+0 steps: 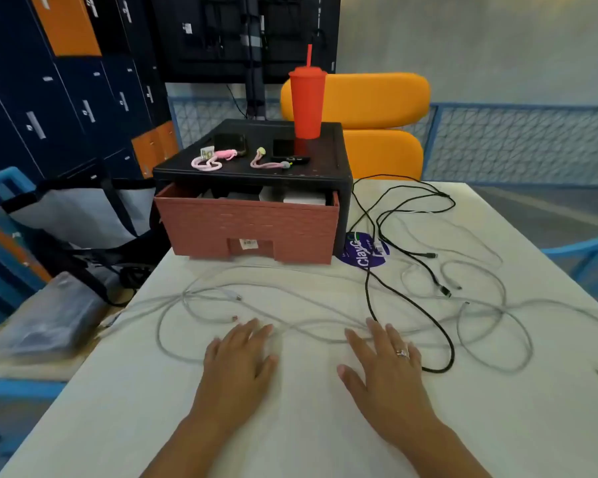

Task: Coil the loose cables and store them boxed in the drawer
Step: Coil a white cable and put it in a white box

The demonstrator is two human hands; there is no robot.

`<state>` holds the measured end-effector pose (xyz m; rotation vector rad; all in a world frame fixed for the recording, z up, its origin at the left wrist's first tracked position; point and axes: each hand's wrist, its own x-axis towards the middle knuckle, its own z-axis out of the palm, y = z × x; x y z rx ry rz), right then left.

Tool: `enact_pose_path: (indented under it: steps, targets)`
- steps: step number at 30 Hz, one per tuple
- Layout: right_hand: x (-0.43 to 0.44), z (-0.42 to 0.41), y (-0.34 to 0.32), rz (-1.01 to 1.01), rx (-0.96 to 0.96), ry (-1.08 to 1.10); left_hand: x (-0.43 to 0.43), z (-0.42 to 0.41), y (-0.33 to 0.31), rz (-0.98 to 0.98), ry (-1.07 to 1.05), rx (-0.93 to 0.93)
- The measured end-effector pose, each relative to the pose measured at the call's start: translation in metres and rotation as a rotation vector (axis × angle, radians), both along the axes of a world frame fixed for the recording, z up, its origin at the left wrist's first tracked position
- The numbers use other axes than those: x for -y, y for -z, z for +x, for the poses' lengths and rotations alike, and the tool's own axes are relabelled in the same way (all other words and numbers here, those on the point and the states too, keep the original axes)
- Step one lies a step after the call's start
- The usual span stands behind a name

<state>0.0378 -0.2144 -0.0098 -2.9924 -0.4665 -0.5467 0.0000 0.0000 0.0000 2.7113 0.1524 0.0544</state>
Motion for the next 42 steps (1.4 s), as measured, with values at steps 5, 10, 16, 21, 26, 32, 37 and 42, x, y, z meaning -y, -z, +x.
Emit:
enact_pose_path:
  steps: [5,10,16,21,26,32,37,42]
  targets:
    - [-0.002,-0.005,0.010,0.049,0.046,-0.105,-0.004,0.001,0.011,-0.051,0.010,0.237]
    - [-0.011,-0.004,0.008,0.097,0.071,-0.164,-0.003,-0.004,0.012,-0.122,0.041,0.363]
    - [-0.022,0.002,0.001,0.162,0.102,-0.295,0.003,-0.014,0.007,-0.028,0.249,0.714]
    - [-0.014,0.000,-0.011,0.584,-0.104,-0.415,-0.001,-0.015,-0.001,0.114,0.276,0.790]
    - [0.001,-0.004,-0.046,0.887,0.086,-0.413,-0.041,-0.010,-0.017,0.031,0.073,0.749]
    - [0.018,-0.002,-0.099,0.893,0.236,-0.303,-0.049,0.003,-0.041,-0.357,-0.246,0.639]
    - [0.038,0.004,-0.140,0.696,0.291,-0.259,-0.046,0.010,-0.057,-0.653,-0.400,0.481]
    - [0.061,0.028,-0.142,0.488,0.060,-0.131,-0.062,0.024,-0.079,-1.287,-0.600,0.386]
